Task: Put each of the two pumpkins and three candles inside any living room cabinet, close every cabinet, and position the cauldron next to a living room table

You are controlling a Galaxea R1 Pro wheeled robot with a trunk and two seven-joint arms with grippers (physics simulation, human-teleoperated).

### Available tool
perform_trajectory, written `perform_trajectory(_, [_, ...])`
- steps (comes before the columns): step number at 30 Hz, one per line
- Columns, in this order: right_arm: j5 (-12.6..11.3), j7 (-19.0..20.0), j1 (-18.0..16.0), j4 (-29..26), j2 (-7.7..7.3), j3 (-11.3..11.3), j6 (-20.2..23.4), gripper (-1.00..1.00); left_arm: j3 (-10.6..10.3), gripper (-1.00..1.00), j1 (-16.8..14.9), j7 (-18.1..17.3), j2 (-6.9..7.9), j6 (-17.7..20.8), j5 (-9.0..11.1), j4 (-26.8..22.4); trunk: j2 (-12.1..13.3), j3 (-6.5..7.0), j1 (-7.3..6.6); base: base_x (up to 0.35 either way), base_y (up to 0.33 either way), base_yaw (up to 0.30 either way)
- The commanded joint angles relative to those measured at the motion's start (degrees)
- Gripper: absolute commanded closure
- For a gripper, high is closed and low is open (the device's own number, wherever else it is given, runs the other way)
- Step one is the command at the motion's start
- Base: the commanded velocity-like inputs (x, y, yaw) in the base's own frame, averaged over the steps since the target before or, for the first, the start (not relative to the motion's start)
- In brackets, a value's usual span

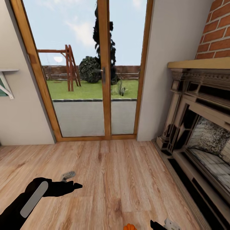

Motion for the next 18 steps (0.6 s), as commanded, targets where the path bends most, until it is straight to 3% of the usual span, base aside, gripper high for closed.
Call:
perform_trajectory(1, [-0.59, -0.01, -0.02, -0.07, -0.02, 0.48, -0.2, -1.0, -0.06, -1.0, -0.04, -0.47, 0.04, 0.11, -0.46, -0.02, -0.44, -0.24, 0.22, 0.0, 0.0, 0.0])
perform_trajectory(18, [-0.49, 0.04, -0.02, -0.09, -0.05, 0.57, -0.29, -1.0, -0.32, -1.0, -0.04, -0.47, -0.02, 0.11, -0.55, -0.02, -7.26, -3.29, 3.95, 0.0, 0.0, 0.0])
